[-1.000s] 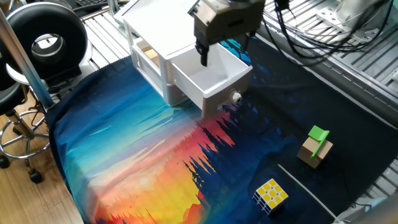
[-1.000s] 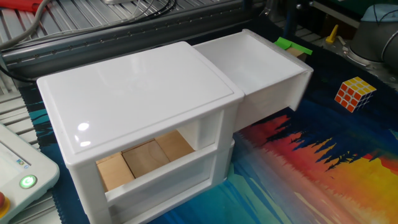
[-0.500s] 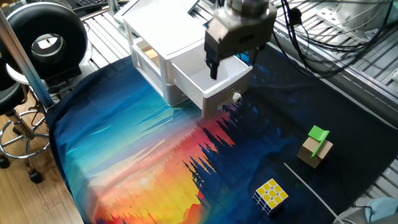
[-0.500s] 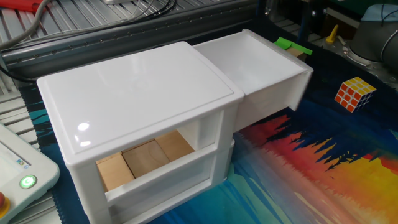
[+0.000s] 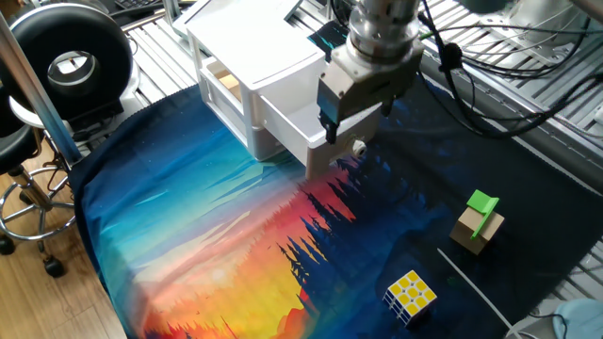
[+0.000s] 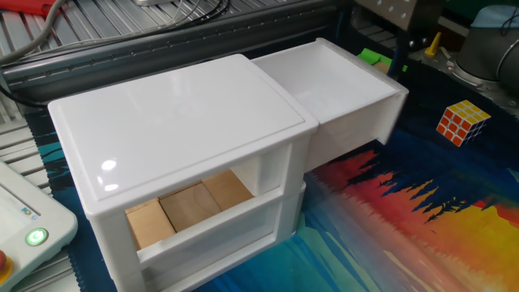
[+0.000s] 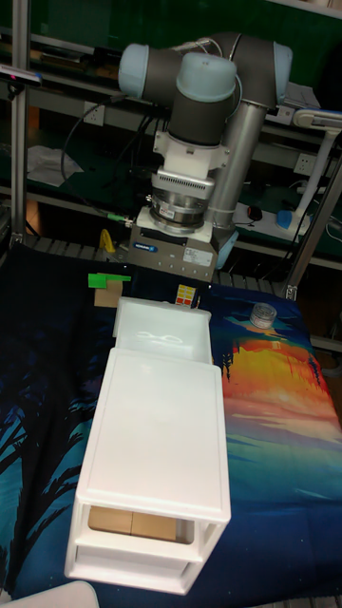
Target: Use the gripper to push and close the drawer
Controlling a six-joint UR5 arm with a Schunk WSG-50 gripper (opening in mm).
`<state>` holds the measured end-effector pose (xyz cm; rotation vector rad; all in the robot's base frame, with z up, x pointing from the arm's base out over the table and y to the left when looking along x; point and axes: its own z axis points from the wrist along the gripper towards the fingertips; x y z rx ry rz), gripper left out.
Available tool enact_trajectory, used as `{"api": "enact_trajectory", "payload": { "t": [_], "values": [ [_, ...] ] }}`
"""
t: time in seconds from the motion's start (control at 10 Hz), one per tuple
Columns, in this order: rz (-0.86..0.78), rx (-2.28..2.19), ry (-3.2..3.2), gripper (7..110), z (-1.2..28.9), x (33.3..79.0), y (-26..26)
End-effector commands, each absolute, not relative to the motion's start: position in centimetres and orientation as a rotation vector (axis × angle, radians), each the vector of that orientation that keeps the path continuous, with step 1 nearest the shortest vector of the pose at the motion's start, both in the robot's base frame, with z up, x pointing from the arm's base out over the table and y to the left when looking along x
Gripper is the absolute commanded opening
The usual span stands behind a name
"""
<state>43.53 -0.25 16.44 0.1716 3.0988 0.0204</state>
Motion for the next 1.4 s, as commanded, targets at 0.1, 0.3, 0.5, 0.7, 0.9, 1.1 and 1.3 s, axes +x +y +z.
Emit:
{"api": "enact_trajectory", "payload": {
  "t": [0.1, 0.3, 0.5, 0.7, 0.9, 1.1, 1.3],
  "values": [
    [0.056, 0.104, 3.087, 109, 15.5, 43.0, 0.4],
    [0.101, 0.081, 3.088, 109, 15.5, 42.9, 1.2],
    [0.101, 0.079, 3.078, 109, 15.5, 43.2, 1.1],
    [0.108, 0.089, 3.067, 109, 15.6, 43.5, 1.3],
    [0.085, 0.095, 3.065, 109, 15.5, 43.5, 0.9],
    [0.043, 0.093, 3.062, 109, 15.2, 43.8, 0.1],
    [0.031, 0.097, 3.057, 109, 14.6, 44.3, -0.2]
  ]
}}
